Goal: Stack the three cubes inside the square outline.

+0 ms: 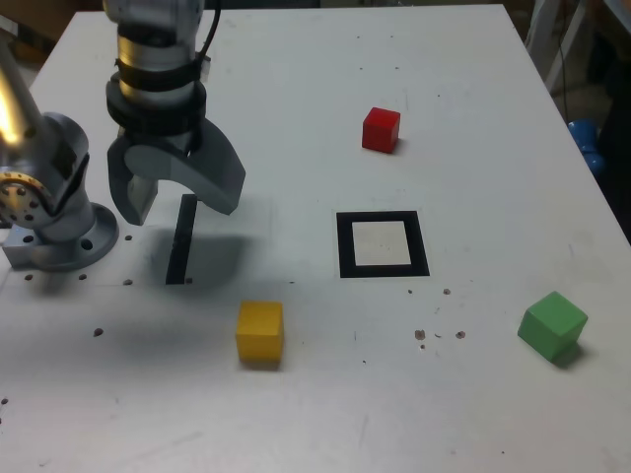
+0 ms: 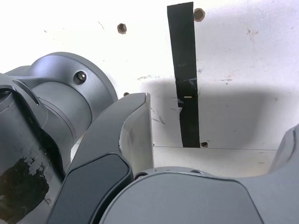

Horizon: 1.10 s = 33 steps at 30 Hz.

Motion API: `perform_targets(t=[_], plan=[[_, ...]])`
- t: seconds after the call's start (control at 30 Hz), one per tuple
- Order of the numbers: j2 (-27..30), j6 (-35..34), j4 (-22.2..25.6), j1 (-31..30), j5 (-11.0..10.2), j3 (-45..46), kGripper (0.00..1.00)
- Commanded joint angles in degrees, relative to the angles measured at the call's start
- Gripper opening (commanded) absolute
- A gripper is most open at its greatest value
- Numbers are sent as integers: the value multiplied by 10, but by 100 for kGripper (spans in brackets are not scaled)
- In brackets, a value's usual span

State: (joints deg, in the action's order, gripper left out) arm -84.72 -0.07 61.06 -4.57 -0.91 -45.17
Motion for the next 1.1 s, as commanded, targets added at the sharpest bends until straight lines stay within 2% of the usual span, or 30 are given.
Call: perform_targets(t=[0.0, 0.3, 0.57, 0.83, 1.07], plan=[[0, 1, 1, -1, -1, 1, 100], [-8, -4, -5, -1, -3, -8, 100], [-18, 17, 15, 14, -4, -51, 100], [-80, 86, 13, 40, -14, -124, 100], [-133, 143, 30, 76, -28, -210, 100]])
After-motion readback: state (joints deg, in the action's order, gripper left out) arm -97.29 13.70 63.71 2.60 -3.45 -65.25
